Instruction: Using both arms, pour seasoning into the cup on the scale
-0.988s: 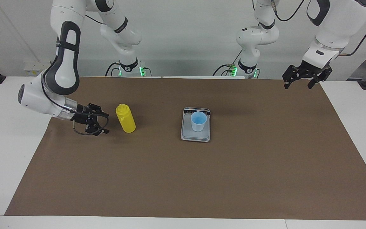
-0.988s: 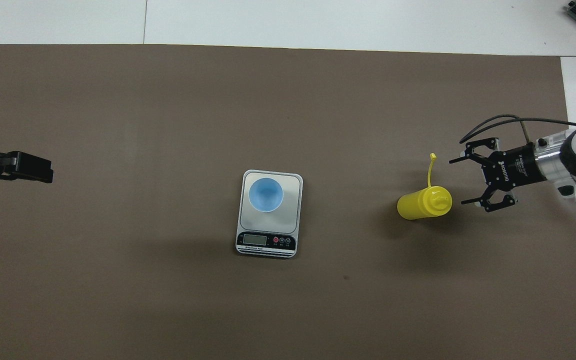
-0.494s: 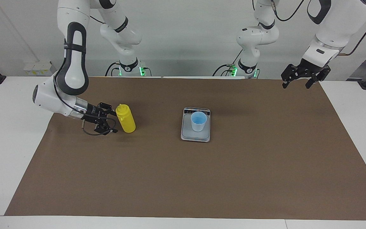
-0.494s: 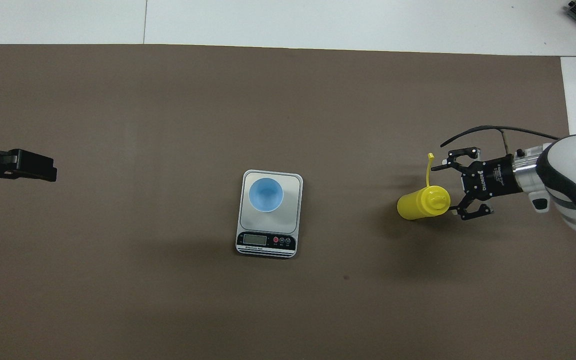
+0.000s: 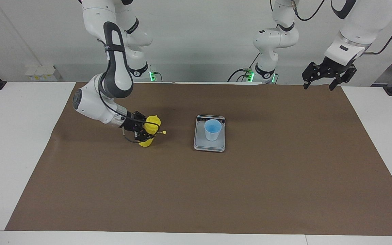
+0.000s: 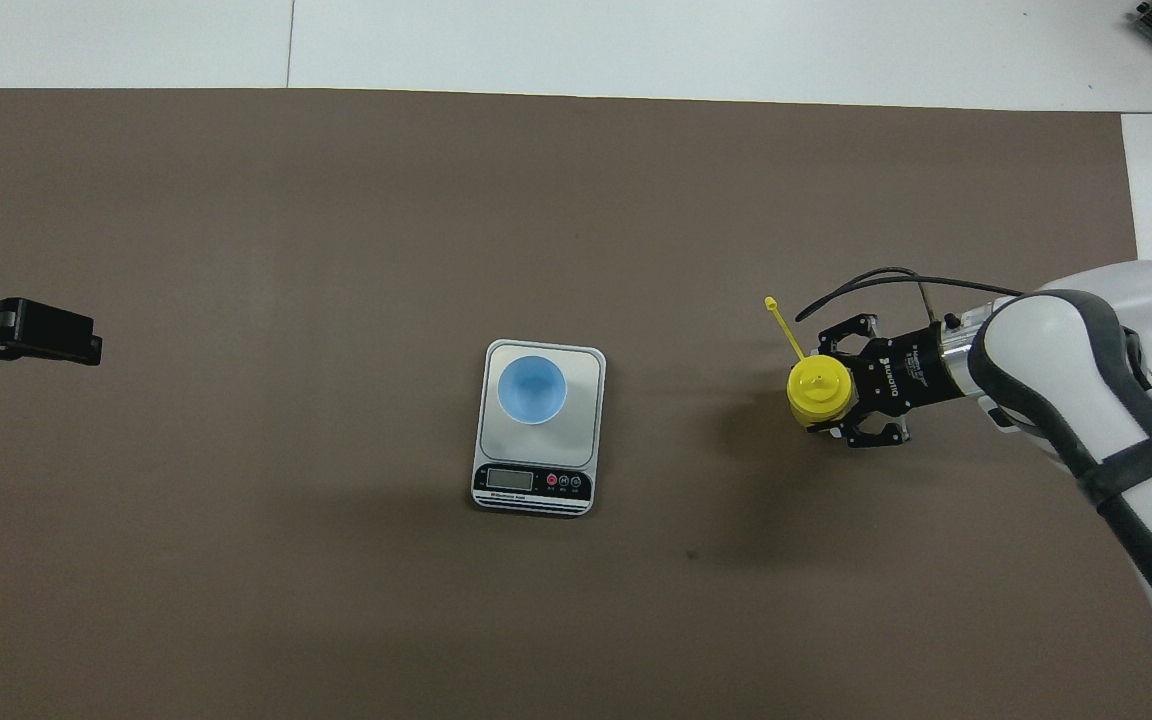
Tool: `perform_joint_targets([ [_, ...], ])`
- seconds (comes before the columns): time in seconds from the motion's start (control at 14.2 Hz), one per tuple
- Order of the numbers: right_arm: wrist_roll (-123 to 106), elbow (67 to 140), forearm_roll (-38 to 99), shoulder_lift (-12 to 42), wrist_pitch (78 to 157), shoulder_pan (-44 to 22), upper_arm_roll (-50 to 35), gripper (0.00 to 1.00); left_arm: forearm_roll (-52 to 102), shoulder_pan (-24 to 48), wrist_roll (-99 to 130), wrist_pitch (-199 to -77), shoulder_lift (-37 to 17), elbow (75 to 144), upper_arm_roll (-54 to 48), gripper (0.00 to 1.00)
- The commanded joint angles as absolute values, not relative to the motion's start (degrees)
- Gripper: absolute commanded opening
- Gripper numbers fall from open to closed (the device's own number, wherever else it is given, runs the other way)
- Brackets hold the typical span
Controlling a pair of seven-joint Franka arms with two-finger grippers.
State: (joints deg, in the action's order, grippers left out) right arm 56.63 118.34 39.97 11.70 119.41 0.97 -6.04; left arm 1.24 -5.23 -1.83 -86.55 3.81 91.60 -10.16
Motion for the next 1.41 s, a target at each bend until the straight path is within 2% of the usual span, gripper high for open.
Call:
perform_joint_targets([
  [0.0, 59.84, 119.36, 35.45, 8.88, 122.77, -3.32, -6.06, 0.0, 0.09, -5.1, -2.72, -85.25, 3.25, 90.53, -10.37, 1.0],
  [0.21, 68.35, 117.61, 26.58, 8.09, 126.82, -9.38, -6.06, 0.0, 0.35, -5.18, -2.46, -85.6, 3.25, 90.62, -10.37, 1.0],
  [0.42, 79.85, 111.47, 13.94, 9.84, 127.35, -15.97, -6.06, 0.0, 0.35, -5.1, -2.29, -85.78, 3.25, 90.7, -10.37, 1.0],
  [0.71, 91.21, 103.82, -0.66, 12.3, 127.44, -21.61, -6.06, 0.0, 0.35, -5.1, -2.37, -85.69, 3.43, 91.05, -10.37, 1.0],
  [0.85, 93.68, 101.17, -11.2, 13.18, 127.53, -22.59, -6.15, 0.0, 0.35, -5.1, -2.46, -85.69, 3.43, 91.05, -10.37, 1.0],
  [1.13, 95.71, 100.9, -25.11, 13.8, 133.14, -23.47, -6.07, 0.0, 0.35, -5.1, -2.55, -85.69, 3.43, 91.14, -10.37, 1.0],
  [1.34, 98.33, 100.55, -38.11, 14.59, 133.86, -23.9, -6.24, 0.0, 0.35, -5.1, -2.64, -85.78, 3.43, 91.06, -10.37, 1.0],
])
